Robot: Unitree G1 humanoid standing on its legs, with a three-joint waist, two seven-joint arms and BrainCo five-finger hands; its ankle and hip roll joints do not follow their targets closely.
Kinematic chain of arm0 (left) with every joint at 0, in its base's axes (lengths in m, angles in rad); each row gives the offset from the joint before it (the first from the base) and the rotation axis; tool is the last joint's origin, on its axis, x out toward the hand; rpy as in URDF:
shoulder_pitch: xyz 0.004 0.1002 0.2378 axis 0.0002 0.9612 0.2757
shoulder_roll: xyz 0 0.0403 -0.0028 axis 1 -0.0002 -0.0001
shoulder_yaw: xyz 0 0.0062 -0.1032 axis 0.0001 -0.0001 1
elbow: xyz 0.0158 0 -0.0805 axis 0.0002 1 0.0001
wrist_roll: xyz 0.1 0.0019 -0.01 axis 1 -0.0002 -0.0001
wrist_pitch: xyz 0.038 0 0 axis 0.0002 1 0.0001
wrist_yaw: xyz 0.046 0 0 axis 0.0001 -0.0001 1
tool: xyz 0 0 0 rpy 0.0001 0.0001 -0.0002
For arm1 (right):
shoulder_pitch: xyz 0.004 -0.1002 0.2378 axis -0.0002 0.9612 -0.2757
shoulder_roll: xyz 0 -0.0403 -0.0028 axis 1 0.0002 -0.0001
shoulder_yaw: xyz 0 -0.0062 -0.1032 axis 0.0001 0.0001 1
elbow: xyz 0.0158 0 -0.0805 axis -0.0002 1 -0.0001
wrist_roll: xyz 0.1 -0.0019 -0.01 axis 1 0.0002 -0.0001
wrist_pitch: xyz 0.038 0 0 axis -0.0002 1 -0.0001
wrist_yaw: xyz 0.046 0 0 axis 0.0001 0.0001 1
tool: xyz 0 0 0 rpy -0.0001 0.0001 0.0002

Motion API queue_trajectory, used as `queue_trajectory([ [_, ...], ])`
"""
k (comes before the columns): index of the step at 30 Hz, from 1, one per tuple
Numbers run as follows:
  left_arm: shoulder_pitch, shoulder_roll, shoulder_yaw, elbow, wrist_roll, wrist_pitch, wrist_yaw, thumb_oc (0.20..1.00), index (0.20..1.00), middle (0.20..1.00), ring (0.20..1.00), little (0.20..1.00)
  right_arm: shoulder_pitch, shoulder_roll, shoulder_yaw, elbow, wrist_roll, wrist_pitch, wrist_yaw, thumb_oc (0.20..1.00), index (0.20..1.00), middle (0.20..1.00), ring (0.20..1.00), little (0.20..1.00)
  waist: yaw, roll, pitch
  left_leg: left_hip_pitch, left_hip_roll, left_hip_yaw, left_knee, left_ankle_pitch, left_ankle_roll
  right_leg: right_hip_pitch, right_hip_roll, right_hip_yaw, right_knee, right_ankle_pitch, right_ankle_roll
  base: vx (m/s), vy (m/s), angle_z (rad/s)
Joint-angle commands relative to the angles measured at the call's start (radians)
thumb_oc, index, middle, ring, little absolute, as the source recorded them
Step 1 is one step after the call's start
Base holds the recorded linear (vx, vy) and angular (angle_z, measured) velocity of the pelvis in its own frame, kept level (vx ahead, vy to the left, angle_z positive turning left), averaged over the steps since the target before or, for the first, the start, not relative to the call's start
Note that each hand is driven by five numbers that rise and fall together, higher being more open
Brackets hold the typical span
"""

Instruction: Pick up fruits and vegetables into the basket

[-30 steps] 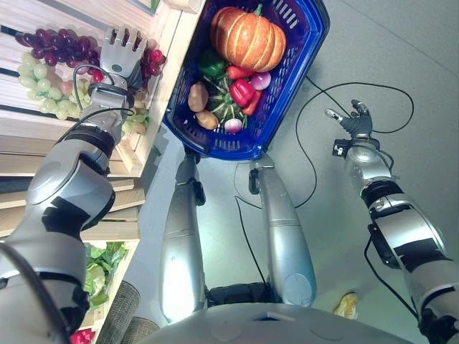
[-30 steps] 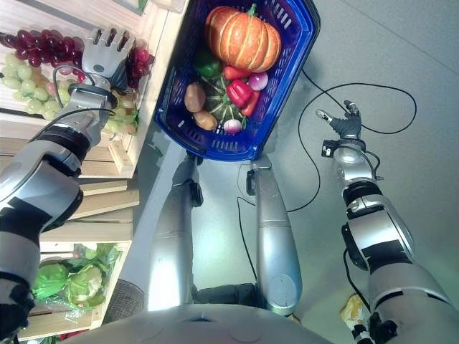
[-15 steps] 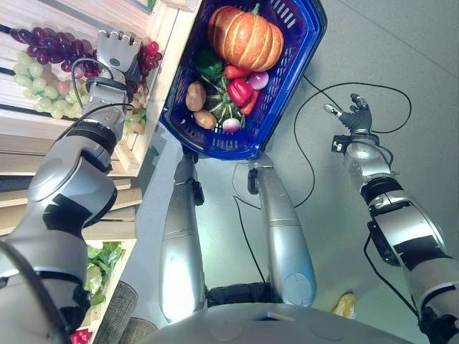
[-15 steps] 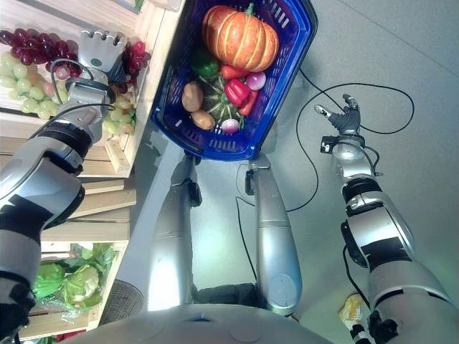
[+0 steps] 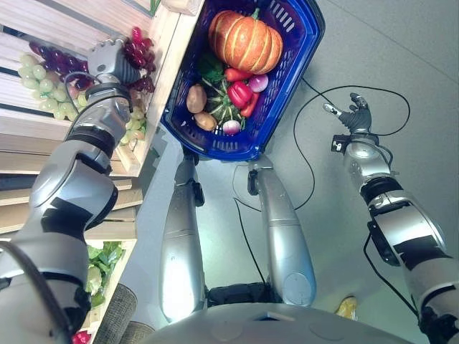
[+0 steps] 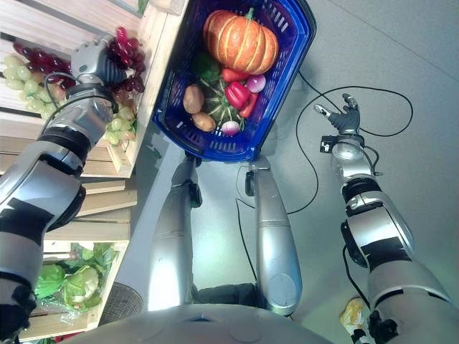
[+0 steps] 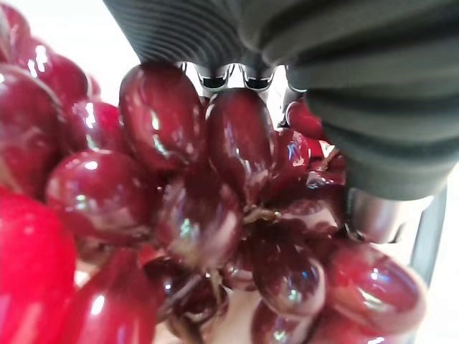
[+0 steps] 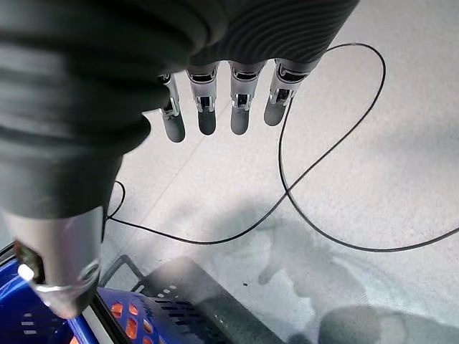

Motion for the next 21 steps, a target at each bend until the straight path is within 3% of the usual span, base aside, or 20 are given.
queue_trajectory([
  [1, 0.116, 0.07, 0.178, -0.008, -0.304, -0.14, -0.036, 0.2, 0.2, 0.2, 0.2, 0.2, 0.113, -0.024, -0.03, -0.098, 0.016, -0.035, -0.032, 1.0, 1.0, 1.0, 1.0, 1.0, 0.016, 0.014, -0.035, -0.003, -0.018, -0.019, 0.095, -0.101, -0.016, 0.067, 0.01, -0.002, -0.082, 0.022, 0.08, 0.0, 0.0, 0.0],
  [10, 0.238, 0.034, 0.384, -0.282, -0.689, -0.367, -0.123, 0.2, 0.2, 0.2, 0.2, 0.2, 0.187, -0.01, -0.048, -0.312, -0.002, -0.056, -0.076, 1.0, 1.0, 1.0, 1.0, 1.0, 0.033, 0.025, -0.035, 0.04, -0.03, -0.024, 0.072, -0.11, -0.012, 0.103, 0.0, -0.019, -0.079, -0.001, 0.077, -0.01, -0.015, 0.04],
  [14, 0.294, 0.015, 0.429, -0.406, -0.809, -0.451, -0.166, 0.2, 0.2, 0.2, 0.2, 0.2, 0.222, -0.007, -0.04, -0.467, -0.043, -0.069, -0.09, 1.0, 1.0, 1.0, 1.0, 1.0, 0.037, 0.024, -0.035, 0.053, -0.032, -0.023, 0.068, -0.112, -0.012, 0.117, -0.005, -0.027, -0.079, -0.005, 0.076, 0.0, 0.0, 0.0],
  [21, 0.393, -0.05, 0.492, -0.613, -0.872, -0.566, -0.284, 0.2, 0.2, 0.2, 0.2, 0.2, 0.292, 0.039, -0.06, -0.742, -0.184, -0.098, -0.059, 1.0, 1.0, 1.0, 1.0, 1.0, 0.043, 0.027, -0.035, 0.076, -0.04, -0.023, 0.055, -0.116, -0.006, 0.14, -0.013, -0.033, -0.087, -0.013, 0.078, 0.0, -0.012, 0.04],
])
